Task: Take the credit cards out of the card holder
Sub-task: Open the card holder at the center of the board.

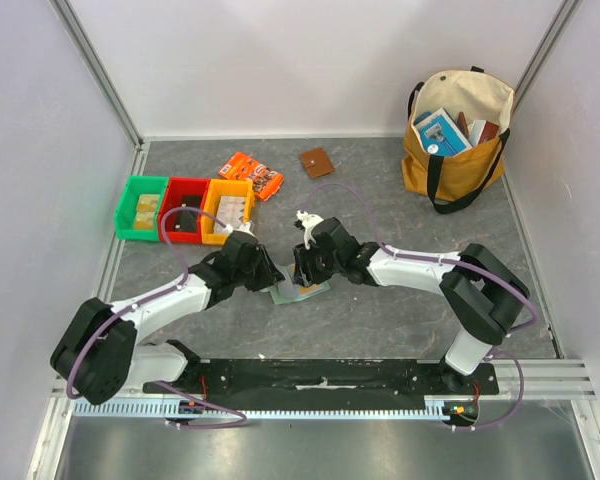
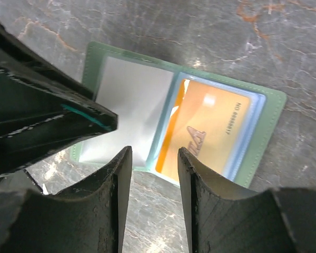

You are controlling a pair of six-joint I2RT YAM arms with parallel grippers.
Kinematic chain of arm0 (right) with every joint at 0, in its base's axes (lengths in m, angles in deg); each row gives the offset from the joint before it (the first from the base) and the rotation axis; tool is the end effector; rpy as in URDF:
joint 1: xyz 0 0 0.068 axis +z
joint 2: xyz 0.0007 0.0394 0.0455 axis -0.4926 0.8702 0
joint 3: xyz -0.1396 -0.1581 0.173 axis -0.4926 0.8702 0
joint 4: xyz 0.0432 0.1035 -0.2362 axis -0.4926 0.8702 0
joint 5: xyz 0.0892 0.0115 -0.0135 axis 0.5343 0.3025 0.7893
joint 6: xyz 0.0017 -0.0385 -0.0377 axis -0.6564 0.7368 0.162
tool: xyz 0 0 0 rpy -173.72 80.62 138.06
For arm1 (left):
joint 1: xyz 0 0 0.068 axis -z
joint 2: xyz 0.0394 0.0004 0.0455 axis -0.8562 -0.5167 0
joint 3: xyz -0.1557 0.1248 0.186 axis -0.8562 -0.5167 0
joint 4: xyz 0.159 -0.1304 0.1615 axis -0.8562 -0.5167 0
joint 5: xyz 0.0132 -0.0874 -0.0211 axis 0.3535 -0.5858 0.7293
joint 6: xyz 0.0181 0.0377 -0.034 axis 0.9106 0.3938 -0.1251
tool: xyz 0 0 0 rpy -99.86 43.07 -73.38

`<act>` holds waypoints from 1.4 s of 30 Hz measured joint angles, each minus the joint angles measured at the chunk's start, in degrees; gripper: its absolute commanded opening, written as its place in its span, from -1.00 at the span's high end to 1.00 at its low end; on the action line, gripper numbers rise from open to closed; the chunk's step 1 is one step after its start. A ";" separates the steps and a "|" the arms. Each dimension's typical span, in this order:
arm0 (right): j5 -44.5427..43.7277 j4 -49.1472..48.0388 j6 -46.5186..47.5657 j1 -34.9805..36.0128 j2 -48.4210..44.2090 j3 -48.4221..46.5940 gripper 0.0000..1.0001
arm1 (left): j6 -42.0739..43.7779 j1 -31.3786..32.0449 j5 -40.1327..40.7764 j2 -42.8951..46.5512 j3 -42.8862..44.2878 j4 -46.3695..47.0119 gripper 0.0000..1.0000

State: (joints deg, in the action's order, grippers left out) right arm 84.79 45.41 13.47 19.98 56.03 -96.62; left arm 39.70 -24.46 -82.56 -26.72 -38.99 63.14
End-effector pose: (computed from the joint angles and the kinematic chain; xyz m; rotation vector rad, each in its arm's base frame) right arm 0.2247 0.2726 0.1798 -0.6668 2.3607 0.8051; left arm 0.1966 -0.1371 0.1752 -0.3009 2.4861 -0.7311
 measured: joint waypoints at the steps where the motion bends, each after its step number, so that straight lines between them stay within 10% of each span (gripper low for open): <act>1: 0.00 0.13 0.04 -0.39 -0.02 0.13 0.07 | 0.00 0.02 0.07 0.15 0.00 0.04 0.45; 25: 2.10 -2.45 -0.98 -7.74 -0.04 4.46 0.29 | 5.16 -0.07 11.21 -7.43 3.96 -8.44 0.93; 42: 3.48 -6.34 -2.67 -8.11 0.72 7.48 0.32 | 7.06 -0.09 13.31 -7.74 6.91 -11.74 0.53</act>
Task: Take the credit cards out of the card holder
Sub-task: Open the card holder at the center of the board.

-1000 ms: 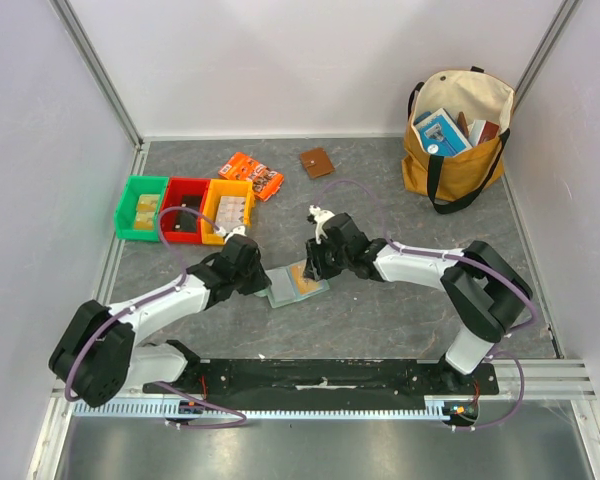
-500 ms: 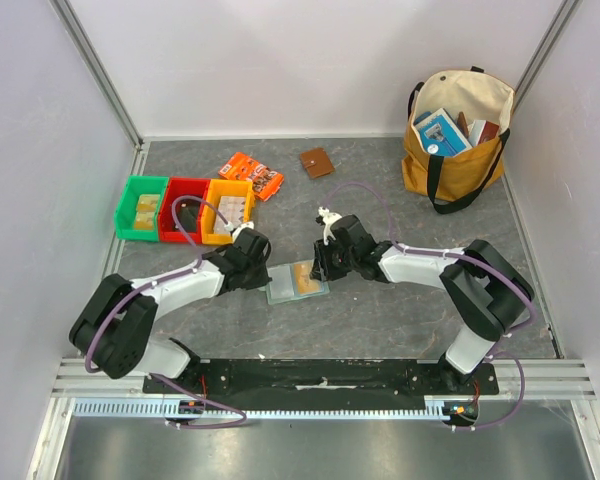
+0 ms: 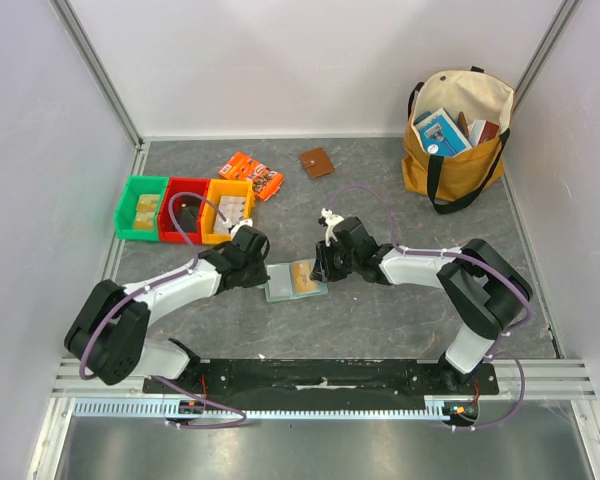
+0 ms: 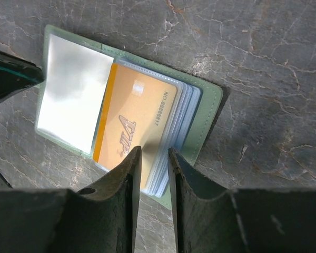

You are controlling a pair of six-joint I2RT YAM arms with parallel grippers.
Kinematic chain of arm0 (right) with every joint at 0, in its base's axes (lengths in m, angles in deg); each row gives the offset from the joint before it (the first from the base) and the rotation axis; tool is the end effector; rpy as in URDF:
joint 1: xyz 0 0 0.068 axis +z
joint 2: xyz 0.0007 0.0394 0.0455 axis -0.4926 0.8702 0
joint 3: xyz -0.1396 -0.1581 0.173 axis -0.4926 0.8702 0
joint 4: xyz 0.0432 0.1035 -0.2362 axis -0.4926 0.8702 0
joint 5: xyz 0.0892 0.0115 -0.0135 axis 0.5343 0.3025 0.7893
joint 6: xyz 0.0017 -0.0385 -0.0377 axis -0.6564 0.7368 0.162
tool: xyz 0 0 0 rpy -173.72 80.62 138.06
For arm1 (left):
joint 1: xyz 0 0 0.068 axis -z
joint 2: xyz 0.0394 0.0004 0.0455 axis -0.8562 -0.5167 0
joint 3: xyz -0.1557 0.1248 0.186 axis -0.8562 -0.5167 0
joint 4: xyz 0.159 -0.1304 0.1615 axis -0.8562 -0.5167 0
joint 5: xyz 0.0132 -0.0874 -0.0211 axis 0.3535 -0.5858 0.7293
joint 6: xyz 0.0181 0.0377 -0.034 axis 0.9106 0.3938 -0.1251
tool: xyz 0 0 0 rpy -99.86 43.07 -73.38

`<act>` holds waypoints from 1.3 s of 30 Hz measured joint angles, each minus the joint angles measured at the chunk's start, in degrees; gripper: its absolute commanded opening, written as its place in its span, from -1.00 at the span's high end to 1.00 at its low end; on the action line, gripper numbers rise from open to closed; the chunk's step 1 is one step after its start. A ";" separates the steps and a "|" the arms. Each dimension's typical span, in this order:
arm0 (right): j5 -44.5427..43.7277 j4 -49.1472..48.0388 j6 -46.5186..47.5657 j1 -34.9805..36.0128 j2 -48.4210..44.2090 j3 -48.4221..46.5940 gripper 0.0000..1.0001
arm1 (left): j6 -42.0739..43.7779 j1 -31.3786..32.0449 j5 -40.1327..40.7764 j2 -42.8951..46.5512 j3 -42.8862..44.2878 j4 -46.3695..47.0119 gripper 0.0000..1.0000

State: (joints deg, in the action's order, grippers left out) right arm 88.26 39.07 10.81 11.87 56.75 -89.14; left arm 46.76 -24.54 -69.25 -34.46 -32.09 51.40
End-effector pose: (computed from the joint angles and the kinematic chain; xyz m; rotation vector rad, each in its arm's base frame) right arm 0.2452 0.2271 0.1468 -0.4747 2.4368 0.8152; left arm 0.2127 -0.1378 0.1665 -0.2477 2.5761 -0.2745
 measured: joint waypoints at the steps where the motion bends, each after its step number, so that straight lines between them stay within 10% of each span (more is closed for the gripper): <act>1: 0.00 -0.20 0.00 0.00 0.00 0.11 0.32 | 0.07 0.00 -0.04 0.98 0.15 -0.57 0.48; 14: 0.00 -0.68 0.00 0.02 -0.02 0.37 0.33 | -0.07 0.09 -6.49 13.20 10.67 -5.01 0.21; 24: 0.37 -1.33 -0.66 -0.02 -0.02 0.92 0.48 | -3.28 0.85 -13.81 9.29 2.32 6.01 -0.20; 39: 2.51 -3.69 -2.21 -0.02 -0.02 2.36 0.52 | -4.11 -0.70 -17.46 -0.52 -6.08 23.34 0.04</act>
State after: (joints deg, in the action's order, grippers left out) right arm 90.78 35.38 8.60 11.85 56.72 -86.78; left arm 42.65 -25.24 -86.71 -34.99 -38.16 74.74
